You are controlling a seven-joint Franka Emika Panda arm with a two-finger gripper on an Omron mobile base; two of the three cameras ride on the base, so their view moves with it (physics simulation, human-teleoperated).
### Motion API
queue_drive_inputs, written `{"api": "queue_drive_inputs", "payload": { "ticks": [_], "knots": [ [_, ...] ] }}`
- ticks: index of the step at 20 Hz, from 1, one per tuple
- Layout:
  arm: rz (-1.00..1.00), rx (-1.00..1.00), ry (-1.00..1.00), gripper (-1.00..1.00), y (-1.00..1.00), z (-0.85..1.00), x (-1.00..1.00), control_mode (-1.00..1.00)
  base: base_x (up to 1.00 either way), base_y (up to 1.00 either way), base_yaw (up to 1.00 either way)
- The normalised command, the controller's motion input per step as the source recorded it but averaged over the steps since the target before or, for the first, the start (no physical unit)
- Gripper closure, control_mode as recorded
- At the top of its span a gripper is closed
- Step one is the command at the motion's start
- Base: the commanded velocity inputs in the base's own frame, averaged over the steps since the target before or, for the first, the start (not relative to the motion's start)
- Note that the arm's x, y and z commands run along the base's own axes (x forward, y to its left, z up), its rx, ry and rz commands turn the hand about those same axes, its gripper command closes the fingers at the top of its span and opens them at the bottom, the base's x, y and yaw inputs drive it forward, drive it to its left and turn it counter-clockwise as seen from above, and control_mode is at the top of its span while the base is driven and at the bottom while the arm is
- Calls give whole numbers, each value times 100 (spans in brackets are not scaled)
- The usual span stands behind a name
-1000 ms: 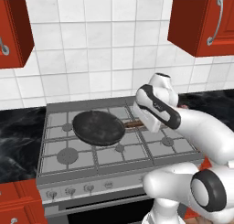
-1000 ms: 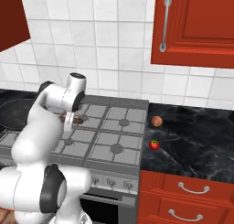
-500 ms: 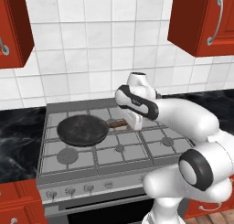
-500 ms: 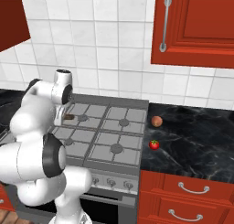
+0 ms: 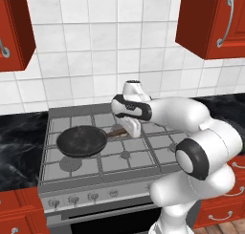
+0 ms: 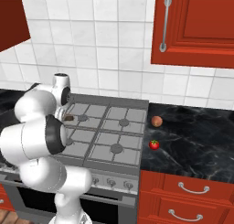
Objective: Place the pan on the front left burner on the stove. Then place the tomato and the onion in the pan and turn on the front left burner.
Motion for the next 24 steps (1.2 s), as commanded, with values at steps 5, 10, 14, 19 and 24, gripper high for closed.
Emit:
{"api": "queue_drive_inputs", "payload": {
  "ticks": [5, 10, 14, 19, 24],
  "knots": [
    [1, -1, 0, 100, 12, -33, 15, -100, 0, 0, 0],
    [0, 0, 0, 100, 6, -19, 0, -100, 0, 0, 0],
    [0, 0, 0, 100, 1, -19, 0, -100, 0, 0, 0],
    [0, 0, -2, 100, 7, -21, 0, -100, 0, 0, 0],
    [0, 0, -1, 100, 17, -7, 0, -100, 0, 0, 0]
  ]
}}
